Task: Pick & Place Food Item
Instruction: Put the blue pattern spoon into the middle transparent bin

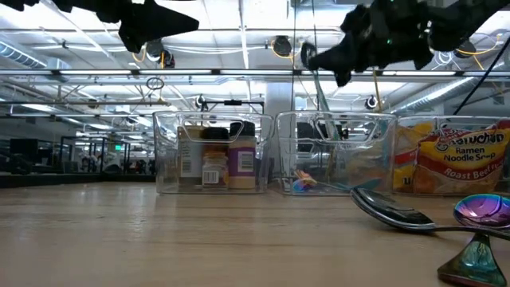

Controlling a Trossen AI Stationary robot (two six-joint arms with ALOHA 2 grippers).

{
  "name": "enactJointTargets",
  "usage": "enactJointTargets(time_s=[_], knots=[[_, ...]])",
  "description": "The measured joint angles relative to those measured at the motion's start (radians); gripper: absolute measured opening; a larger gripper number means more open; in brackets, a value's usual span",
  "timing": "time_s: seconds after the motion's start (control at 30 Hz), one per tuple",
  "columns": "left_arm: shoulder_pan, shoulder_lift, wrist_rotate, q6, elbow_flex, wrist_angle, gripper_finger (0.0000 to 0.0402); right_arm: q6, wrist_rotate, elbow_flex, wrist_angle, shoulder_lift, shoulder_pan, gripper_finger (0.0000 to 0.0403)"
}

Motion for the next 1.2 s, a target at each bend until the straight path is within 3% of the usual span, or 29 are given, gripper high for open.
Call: enactJointTargets(time_s=[0.17,0.6,0.87,1.2], knots=[[0.001,0.000,0.000,0.000,0.000,-0.002,0.0264,-0.063,0.010,0.000,0.002,0.061,-0.030,0.0000],[0.002,0.000,0.001,-0.002,0.000,-0.004,0.0267,-0.256,0.262,0.000,-0.219,0.074,-0.027,0.0000],[0.002,0.000,0.001,-0.002,0.000,-0.004,0.0267,-0.074,0.231,0.000,-0.266,0.074,-0.026,0.0000],[0.002,0.000,0.001,-0.002,0.000,-0.004,0.0267,0.040,0.209,0.000,-0.276,0.074,-0.022,0.0001]])
